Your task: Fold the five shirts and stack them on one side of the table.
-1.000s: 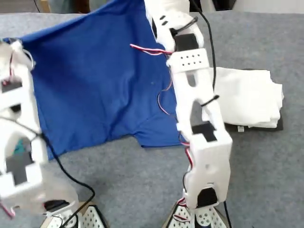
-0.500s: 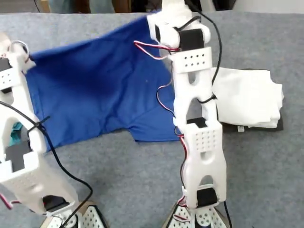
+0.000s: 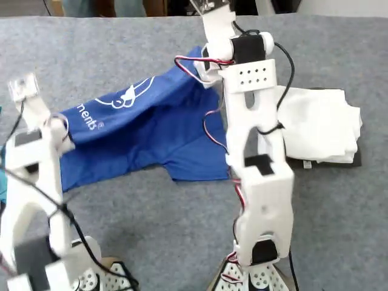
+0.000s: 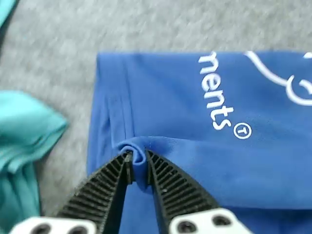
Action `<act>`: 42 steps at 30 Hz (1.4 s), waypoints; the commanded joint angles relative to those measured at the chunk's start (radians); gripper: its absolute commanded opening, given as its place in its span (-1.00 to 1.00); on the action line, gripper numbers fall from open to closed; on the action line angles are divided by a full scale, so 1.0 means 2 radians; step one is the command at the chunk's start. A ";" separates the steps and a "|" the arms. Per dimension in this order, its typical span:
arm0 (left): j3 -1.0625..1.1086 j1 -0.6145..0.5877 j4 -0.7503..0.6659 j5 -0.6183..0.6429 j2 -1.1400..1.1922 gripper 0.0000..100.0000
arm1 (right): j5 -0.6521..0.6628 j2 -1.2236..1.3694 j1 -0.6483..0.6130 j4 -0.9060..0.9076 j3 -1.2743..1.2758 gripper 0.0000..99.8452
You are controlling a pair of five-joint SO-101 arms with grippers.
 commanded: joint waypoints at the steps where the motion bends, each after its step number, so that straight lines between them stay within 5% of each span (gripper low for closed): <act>1: 0.057 -0.007 -0.012 -0.004 -0.074 -0.94 | 0.008 -0.114 -0.011 0.002 0.156 -0.97; 25: 0.121 -0.036 0.008 -0.094 -0.135 -0.94 | 0.008 -0.346 -0.014 -0.042 0.593 -0.97; 42: 0.164 -0.030 -0.041 -0.095 -0.135 -0.94 | 0.044 -0.346 -0.014 -0.053 0.646 -0.97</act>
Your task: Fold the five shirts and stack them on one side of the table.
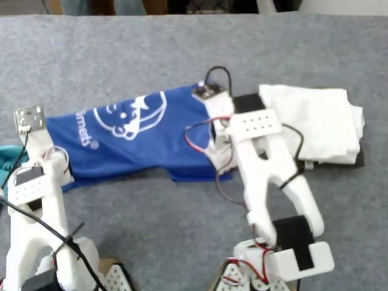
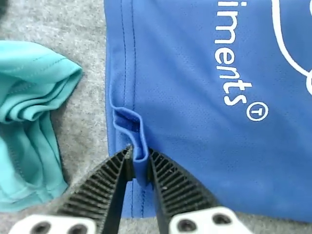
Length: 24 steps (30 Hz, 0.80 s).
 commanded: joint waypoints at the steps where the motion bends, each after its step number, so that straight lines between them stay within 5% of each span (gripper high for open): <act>1: -0.001 0.004 -0.007 -0.005 -0.013 -0.94 | 0.022 -0.018 -0.011 0.019 -0.024 -0.97; 5: -0.001 0.003 -0.002 -0.014 -0.013 -0.92 | 0.028 -0.018 -0.025 0.021 -0.013 -0.97; 8: -0.005 0.003 0.030 -0.028 -0.013 -0.73 | 0.029 -0.018 -0.022 0.019 0.000 -0.94; 15: -0.043 -0.012 0.101 -0.027 -0.018 -0.60 | 0.030 -0.023 -0.022 0.022 -0.007 -0.27; 20: -0.167 -0.080 0.218 -0.030 -0.019 -0.65 | 0.049 -0.018 -0.011 0.022 -0.077 -0.19; 24: -0.275 -0.092 0.300 -0.028 -0.018 -0.96 | 0.050 -0.009 -0.009 0.018 -0.163 -0.34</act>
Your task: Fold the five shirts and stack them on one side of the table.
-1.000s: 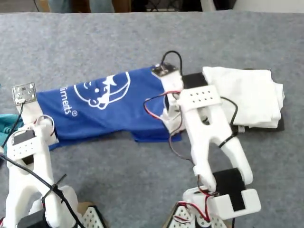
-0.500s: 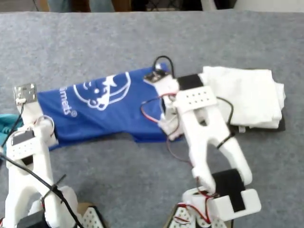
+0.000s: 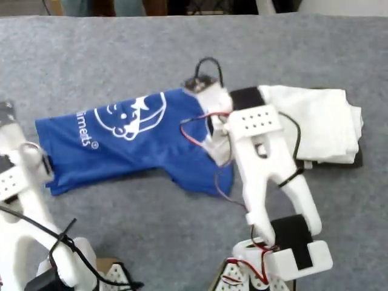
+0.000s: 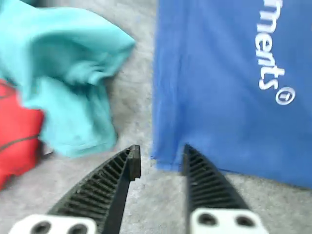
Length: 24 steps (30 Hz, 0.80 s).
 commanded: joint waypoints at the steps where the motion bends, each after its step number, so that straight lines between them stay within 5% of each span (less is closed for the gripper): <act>1: -0.113 0.008 0.057 0.002 -0.010 -0.93 | 0.001 0.004 0.003 -0.005 -0.093 -0.48; 4: -0.128 0.066 0.017 0.056 -0.008 -0.94 | -0.002 0.072 0.004 -0.044 -0.160 -1.00; 7: -0.092 0.115 -0.093 0.107 -0.005 -0.94 | -0.032 0.165 0.002 -0.058 -0.243 -0.83; 13: 0.028 0.144 -0.397 0.179 0.116 -0.94 | -0.056 0.387 -0.001 -0.089 -0.448 -0.96; 17: 0.009 0.134 -0.512 0.181 0.261 -0.94 | -0.056 0.567 0.015 -0.161 -0.580 -0.97; 21: -0.101 0.115 -0.507 0.180 0.397 -0.94 | -0.056 0.706 0.038 -0.181 -0.761 -0.97; 24: -0.190 0.115 -0.397 0.180 0.436 -0.94 | -0.056 0.781 0.054 -0.183 -0.897 -0.97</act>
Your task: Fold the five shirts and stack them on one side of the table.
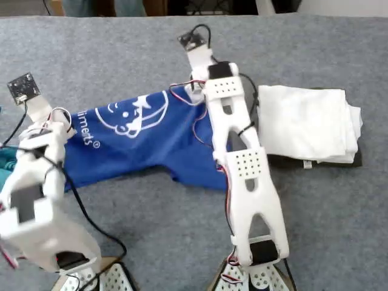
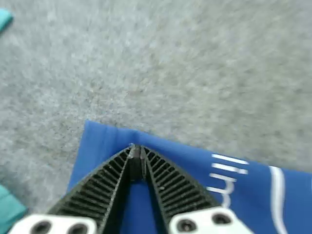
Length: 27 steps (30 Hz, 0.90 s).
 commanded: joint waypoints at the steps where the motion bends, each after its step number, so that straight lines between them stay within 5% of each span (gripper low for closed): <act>1: -0.122 -0.005 0.110 -0.002 0.030 -0.94 | -0.002 0.073 0.028 -0.020 -0.160 -0.97; 9: -0.115 -0.004 0.104 -0.032 0.029 -0.94 | 0.000 0.039 0.010 0.046 -0.152 -0.97; 17: -0.029 -0.010 0.050 0.010 -0.051 -0.94 | -0.004 -0.052 0.002 0.117 -0.152 -0.96; 24: 0.062 -0.051 -0.031 0.070 -0.126 -0.94 | 0.055 -0.138 -0.011 0.211 -0.152 -0.58; 27: 0.070 -0.056 -0.031 0.071 -0.140 -0.94 | 0.080 -0.164 -0.005 0.225 -0.144 -0.57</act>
